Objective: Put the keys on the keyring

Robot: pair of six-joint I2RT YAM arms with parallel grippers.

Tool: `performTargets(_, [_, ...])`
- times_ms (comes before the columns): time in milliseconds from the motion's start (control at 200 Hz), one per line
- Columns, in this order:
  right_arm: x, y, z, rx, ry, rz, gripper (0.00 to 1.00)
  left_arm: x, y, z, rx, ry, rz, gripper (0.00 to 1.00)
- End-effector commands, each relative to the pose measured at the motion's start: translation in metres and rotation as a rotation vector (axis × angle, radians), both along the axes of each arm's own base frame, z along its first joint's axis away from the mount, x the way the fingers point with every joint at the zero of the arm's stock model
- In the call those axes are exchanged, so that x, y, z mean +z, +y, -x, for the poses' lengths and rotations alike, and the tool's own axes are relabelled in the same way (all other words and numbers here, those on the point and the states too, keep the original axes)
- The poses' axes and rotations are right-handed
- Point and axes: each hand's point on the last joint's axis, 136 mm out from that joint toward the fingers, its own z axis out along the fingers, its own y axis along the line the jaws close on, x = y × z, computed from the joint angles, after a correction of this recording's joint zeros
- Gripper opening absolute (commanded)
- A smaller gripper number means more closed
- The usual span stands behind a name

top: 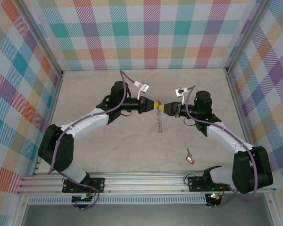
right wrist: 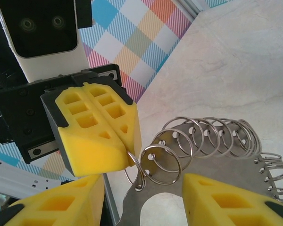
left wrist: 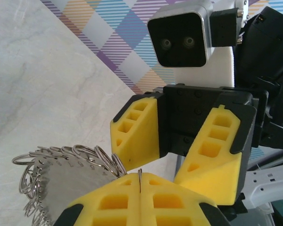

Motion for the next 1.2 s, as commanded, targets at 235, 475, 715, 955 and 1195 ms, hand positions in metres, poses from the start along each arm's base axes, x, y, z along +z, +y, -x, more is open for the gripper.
performTargets(235, [0.0186,0.0027,-0.0007,0.03,-0.067,-0.021,0.4,0.0222,-0.0039,0.0092,-0.068,-0.051,0.04,0.0])
performTargets(475, [0.0211,0.0042,-0.0016,0.04,-0.066,-0.034,0.37,0.0222,-0.0052,0.012,-0.081,-0.045,0.042,0.0])
performTargets(715, [0.0236,0.0054,-0.0021,0.048,-0.068,-0.045,0.32,0.0209,-0.0073,0.014,-0.092,-0.041,0.043,0.0])
performTargets(955, [0.0253,0.006,-0.0017,0.055,-0.07,-0.05,0.26,0.0185,-0.0091,0.0145,-0.1,-0.034,0.041,0.0])
performTargets(1195, [0.0251,0.005,0.0003,0.051,-0.069,-0.043,0.28,0.0173,-0.0094,0.0143,-0.102,-0.031,0.039,0.0])
